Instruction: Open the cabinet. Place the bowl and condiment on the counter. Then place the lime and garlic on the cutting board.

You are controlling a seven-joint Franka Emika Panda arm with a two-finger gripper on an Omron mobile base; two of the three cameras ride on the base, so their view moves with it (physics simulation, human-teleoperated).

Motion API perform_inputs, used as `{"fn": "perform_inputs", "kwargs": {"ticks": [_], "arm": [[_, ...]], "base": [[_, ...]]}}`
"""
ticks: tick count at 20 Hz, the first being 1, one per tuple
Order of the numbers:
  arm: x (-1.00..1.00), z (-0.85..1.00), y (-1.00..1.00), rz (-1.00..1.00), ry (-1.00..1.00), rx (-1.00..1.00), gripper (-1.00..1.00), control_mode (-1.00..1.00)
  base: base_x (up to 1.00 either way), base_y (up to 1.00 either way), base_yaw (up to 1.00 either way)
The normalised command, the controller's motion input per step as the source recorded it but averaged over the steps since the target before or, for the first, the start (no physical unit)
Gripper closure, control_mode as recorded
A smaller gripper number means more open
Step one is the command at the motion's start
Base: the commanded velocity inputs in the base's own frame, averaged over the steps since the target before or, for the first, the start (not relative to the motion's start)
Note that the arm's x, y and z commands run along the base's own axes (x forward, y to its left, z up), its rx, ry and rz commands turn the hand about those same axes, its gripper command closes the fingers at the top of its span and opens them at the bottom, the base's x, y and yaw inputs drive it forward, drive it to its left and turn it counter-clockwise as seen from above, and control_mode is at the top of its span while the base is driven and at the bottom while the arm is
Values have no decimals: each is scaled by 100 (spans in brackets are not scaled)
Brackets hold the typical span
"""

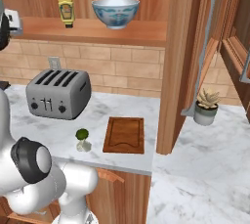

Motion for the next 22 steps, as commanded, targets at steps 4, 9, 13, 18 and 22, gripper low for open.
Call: {"fn": "perform_inputs", "kwargs": {"ticks": [4, 9, 13, 18, 22], "arm": [[21, 34, -67, -49, 0, -15, -100, -100], [23, 18, -74, -39, 0, -13, -100, -100], [54, -8, -55, -33, -1, -14, -100, -100], [61, -13, -14, -17, -3, -2, -100, -100], [46, 0, -14, -6, 0, 0, -100, -100]], "base": [[0, 0, 0], [0, 0, 0], [0, 0, 0], [0, 0, 0], [0, 0, 0]]}}
